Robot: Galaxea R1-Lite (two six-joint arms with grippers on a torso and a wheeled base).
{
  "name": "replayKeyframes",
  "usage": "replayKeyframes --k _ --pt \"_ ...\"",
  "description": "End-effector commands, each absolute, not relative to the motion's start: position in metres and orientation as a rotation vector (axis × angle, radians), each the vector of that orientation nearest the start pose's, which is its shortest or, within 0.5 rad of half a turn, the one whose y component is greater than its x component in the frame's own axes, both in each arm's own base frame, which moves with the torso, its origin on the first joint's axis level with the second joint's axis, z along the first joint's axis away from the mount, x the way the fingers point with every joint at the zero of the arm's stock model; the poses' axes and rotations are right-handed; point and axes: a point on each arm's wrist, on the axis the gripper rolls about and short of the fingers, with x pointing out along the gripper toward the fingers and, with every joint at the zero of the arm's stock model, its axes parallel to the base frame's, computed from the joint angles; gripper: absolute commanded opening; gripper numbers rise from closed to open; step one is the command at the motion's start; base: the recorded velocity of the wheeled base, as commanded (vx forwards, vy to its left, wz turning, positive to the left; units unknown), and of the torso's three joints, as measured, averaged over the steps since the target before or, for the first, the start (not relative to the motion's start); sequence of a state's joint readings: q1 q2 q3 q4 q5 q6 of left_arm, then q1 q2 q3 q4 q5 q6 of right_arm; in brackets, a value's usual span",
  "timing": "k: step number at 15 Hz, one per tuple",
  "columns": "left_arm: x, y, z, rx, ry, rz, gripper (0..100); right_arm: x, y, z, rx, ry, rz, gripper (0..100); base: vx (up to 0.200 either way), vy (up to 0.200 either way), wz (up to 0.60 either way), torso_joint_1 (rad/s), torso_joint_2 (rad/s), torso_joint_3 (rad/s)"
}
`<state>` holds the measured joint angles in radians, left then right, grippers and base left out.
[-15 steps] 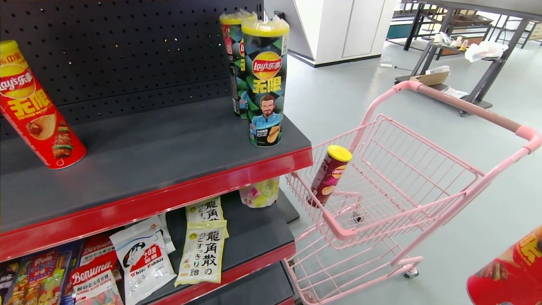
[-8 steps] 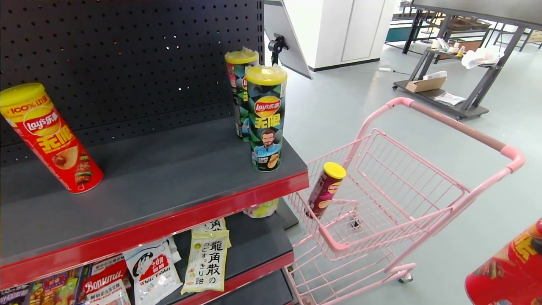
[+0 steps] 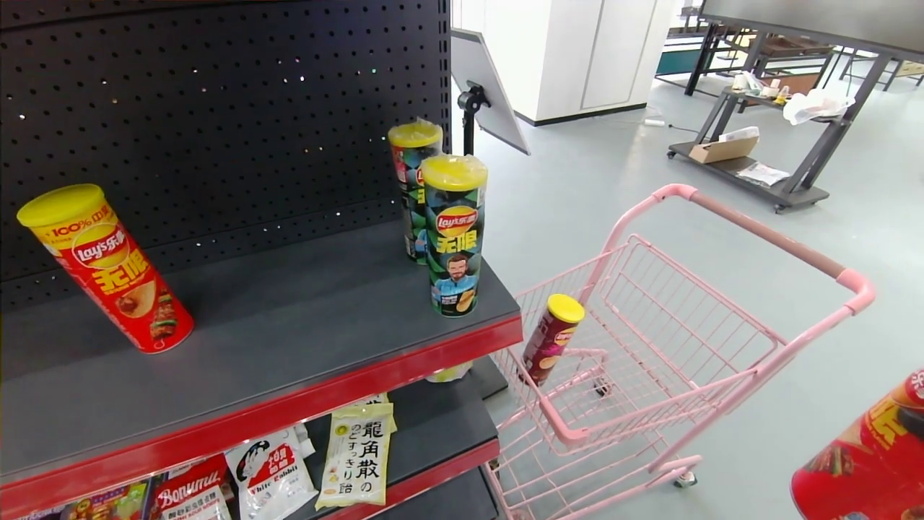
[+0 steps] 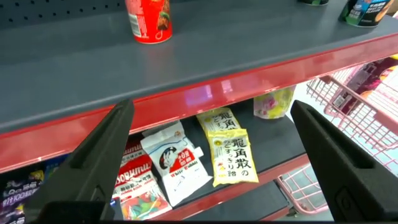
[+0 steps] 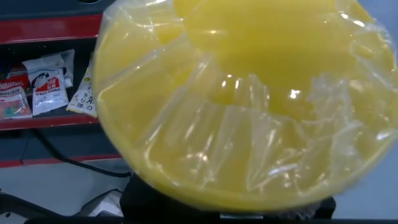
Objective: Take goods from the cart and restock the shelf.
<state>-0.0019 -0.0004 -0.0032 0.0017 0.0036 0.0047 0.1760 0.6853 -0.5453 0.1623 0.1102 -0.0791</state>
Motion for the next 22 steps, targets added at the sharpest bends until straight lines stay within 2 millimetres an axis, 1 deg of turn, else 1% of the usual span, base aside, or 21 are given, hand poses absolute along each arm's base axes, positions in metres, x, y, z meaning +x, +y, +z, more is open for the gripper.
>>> replayKeyframes --k 1,4,13,15,16,19,22 --pt "-0.023 0.0 0.076 0.005 -0.002 0.003 100 0.049 0.011 0.209 -0.089 0.298 0.297 0 0.0 0.0 0.0 0.149 -0.36 -0.207" --pt "-0.023 0.0 0.076 0.005 -0.002 0.003 100 0.051 0.012 0.209 -0.089 0.307 0.299 0 0.0 0.0 0.0 0.074 -0.17 -0.105" --pt "-0.023 0.0 0.076 0.0 0.0 0.003 100 0.055 0.014 0.207 -0.12 0.326 0.336 0 0.0 0.0 0.6 0.009 -0.01 -0.002" --pt "-0.023 0.0 0.076 0.0 -0.002 0.003 100 0.055 0.014 0.205 -0.131 0.33 0.339 0 0.0 0.0 0.0 0.0 0.0 0.0" --pt "-0.023 0.0 0.076 0.0 0.0 0.003 100 0.055 0.015 0.205 -0.133 0.329 0.358 0 0.0 0.0 0.0 0.0 0.0 0.0" --pt "-0.023 0.0 0.076 0.002 -0.002 0.003 100 0.054 0.02 0.206 -0.089 0.31 0.545 0 0.0 0.0 0.0 0.0 0.0 0.0" --pt "-0.023 0.0 0.076 0.002 -0.002 0.003 100 0.064 0.027 0.208 -0.11 0.284 0.62 0 0.0 0.0 0.0 0.0 0.0 0.0"
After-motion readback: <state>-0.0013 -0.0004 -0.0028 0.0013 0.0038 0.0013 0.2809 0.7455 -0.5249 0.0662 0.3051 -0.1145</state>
